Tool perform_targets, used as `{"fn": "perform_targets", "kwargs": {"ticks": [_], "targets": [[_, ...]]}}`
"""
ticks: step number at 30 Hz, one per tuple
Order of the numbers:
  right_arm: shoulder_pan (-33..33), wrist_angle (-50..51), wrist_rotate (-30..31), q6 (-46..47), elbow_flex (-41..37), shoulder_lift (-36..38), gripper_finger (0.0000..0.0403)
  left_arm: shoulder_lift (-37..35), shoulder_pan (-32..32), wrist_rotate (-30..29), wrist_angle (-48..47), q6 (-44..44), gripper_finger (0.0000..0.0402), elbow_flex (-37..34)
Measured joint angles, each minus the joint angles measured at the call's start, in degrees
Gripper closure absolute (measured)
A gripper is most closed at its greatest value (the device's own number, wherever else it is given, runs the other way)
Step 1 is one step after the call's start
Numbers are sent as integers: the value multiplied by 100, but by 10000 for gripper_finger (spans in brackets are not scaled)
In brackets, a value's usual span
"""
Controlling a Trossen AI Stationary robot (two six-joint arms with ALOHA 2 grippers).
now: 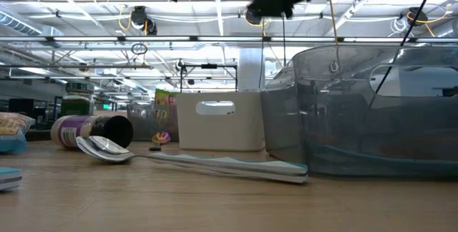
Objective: Pick & Place Food Item
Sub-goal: Put the yellow noodle pack into the top black bin
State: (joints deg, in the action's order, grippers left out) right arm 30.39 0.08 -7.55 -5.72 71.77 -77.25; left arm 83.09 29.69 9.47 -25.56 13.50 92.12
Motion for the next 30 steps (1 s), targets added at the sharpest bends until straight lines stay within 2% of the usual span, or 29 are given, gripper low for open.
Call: {"fn": "perform_targets", "kwargs": {"ticks": [3, 5, 10, 16, 22, 26, 30], "targets": [[541, 783, -644, 906, 0, 0, 152, 30, 172, 630, -384, 399, 131, -4], [918, 1251, -1054, 1293, 0, -15, 152, 21, 218, 750, -483, 432, 131, -4], [1623, 2138, -1308, 1481, 2, -268, 152, 20, 414, 818, -719, 360, 131, -2], [2085, 2350, -2523, 1786, -315, -864, 152, 17, 685, 1401, -1155, 363, 131, -2], [2363, 2048, -2509, 2235, -970, -965, 152, 17, 704, 1453, -1723, 116, 131, -11], [2586, 1976, -2532, 2446, -1408, -759, 152, 8, 704, 1456, -1513, 119, 131, -358], [2755, 1824, -2489, 2582, -1763, -717, 152, 17, 704, 1662, -854, 388, 131, -959]]}}
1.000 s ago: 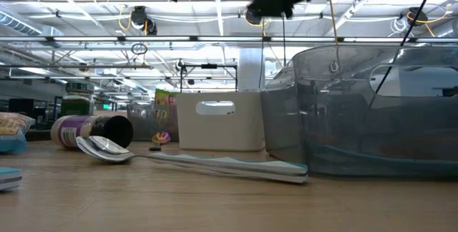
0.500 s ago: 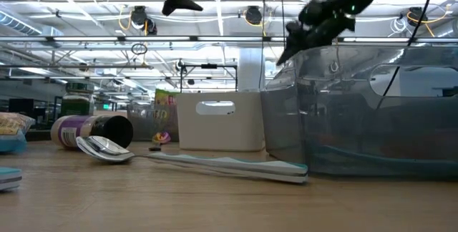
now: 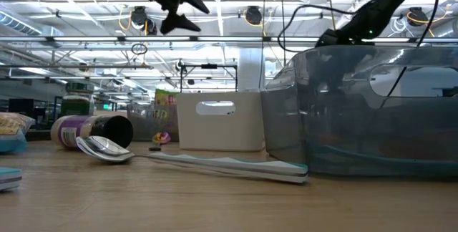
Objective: Pick & Place Food Item
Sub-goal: Put the yellow noodle pack into the top black bin
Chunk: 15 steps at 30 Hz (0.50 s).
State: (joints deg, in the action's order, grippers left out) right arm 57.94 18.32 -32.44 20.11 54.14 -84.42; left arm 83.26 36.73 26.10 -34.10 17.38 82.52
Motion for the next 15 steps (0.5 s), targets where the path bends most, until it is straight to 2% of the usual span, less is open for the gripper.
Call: {"fn": "perform_targets", "kwargs": {"ticks": [4, 7, 15], "targets": [[7, -284, 438, 141, -227, 0, 152, 2, -14, 424, 986, 471, 131, -578], [13, -747, 520, 518, -402, -2, 152, 2, -60, 561, 1578, 800, 131, -838], [13, -1360, 324, 1052, -482, -522, 177, 0, -200, 665, 1889, 850, 131, -888]]}}
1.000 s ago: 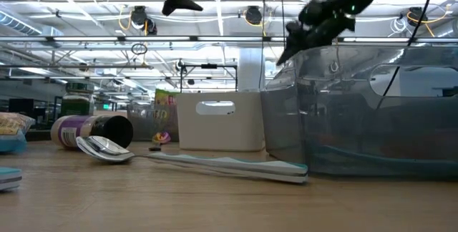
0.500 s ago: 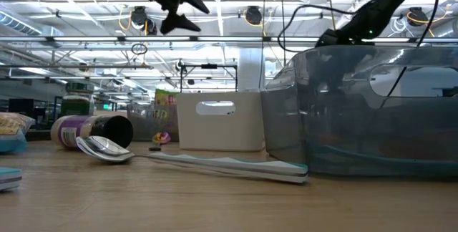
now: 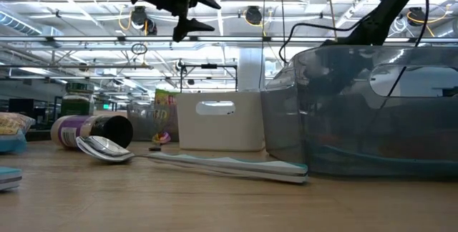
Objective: Pick & Place Food Item
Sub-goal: Put the yellow noodle pack into the top black bin
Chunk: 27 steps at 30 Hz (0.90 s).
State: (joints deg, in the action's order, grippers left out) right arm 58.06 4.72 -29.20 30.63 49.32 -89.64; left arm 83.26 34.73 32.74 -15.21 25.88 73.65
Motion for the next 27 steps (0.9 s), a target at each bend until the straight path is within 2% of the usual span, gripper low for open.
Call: {"fn": "perform_targets", "kwargs": {"ticks": [6, 13, 21, 27], "targets": [[0, -151, -92, 154, 0, -335, 202, 0, -42, 74, 35, 29, 131, 0], [0, -260, -96, 216, 0, -683, 208, 0, -114, 80, 42, 34, 131, 0], [-4, -1204, 97, 781, 2, -709, 209, 0, -113, 80, 38, 32, 131, 0], [-4, -1223, 335, 798, 2, -709, 221, 0, -113, 77, 38, 18, 131, 0]]}}
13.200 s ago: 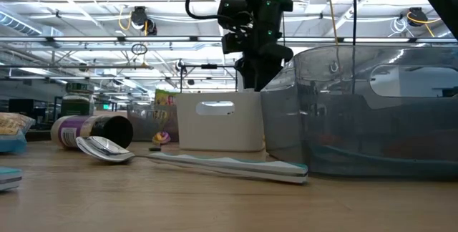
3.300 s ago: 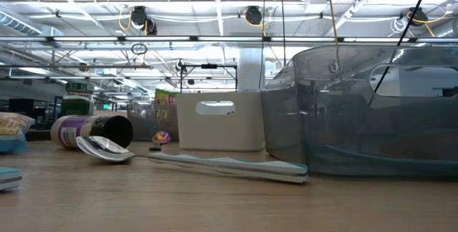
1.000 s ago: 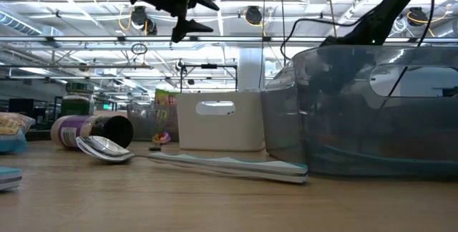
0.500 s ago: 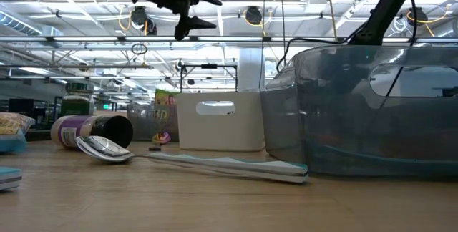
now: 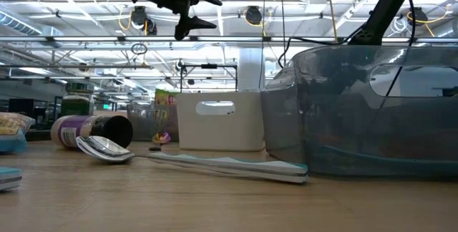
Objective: Pick & Place Food Item
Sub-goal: Put the yellow noodle pack into the top black bin
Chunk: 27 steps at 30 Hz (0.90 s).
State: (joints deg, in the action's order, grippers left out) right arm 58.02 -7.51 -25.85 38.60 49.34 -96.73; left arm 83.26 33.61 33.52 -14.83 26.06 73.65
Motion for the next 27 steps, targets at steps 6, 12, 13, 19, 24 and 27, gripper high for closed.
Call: {"fn": "perform_targets", "kwargs": {"ticks": [6, 12, 13, 19, 24, 27], "targets": [[0, -15, 51, 1, 0, -18, 255, 0, 0, 0, 2, 0, 131, 0], [-84, -211, -150, 270, 4, -374, 335, 0, -5, 2, 2, 21, 131, 2], [-118, -271, -240, 279, 4, -449, 354, 0, -17, 1, 0, 59, 131, 0], [-392, -612, -409, 269, 4, -549, 394, 0, -87, 57, -4, 107, 131, 2], [-564, -741, -415, -10, 4, -299, 401, 0, -159, 57, -4, 111, 131, 2], [-650, -529, -415, -390, 4, 28, 402, 0, -160, 63, -2, 109, 131, 2]]}}
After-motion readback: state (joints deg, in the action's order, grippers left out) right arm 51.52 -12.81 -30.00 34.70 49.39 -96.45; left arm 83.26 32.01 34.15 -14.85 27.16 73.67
